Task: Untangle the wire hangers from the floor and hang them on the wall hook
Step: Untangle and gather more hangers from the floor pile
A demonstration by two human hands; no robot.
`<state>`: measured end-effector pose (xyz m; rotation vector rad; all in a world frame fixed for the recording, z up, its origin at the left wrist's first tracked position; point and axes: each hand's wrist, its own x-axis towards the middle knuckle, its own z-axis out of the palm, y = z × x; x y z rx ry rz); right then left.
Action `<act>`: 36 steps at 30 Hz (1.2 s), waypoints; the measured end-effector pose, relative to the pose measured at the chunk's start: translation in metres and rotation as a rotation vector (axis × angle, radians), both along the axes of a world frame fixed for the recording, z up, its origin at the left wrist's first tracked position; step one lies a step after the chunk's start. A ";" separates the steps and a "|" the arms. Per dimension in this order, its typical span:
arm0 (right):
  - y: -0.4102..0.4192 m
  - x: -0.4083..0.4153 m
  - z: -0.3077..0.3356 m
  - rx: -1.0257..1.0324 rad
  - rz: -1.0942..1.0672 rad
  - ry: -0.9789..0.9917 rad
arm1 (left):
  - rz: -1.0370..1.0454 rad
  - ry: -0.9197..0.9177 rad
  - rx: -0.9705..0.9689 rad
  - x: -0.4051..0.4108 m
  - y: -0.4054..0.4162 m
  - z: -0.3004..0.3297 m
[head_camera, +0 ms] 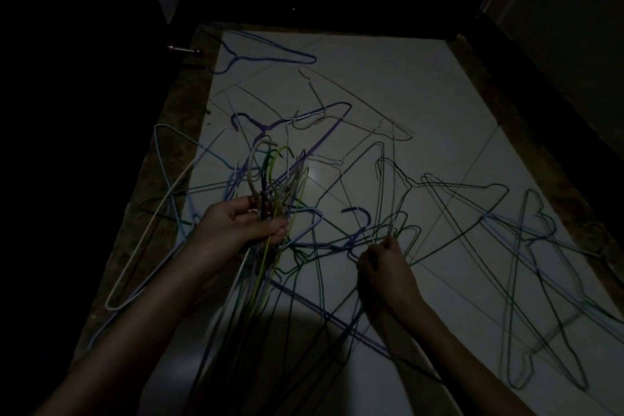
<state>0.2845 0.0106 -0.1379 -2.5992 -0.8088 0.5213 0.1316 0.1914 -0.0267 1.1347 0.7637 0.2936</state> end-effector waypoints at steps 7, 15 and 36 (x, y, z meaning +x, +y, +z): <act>-0.014 0.021 0.001 0.032 -0.064 -0.007 | 0.015 0.005 0.020 0.001 -0.001 -0.003; -0.013 0.011 0.011 0.040 -0.079 -0.165 | 0.020 0.001 0.019 0.003 -0.001 -0.002; 0.038 0.022 0.040 0.055 -0.220 0.133 | 0.092 0.032 0.004 0.001 0.005 -0.005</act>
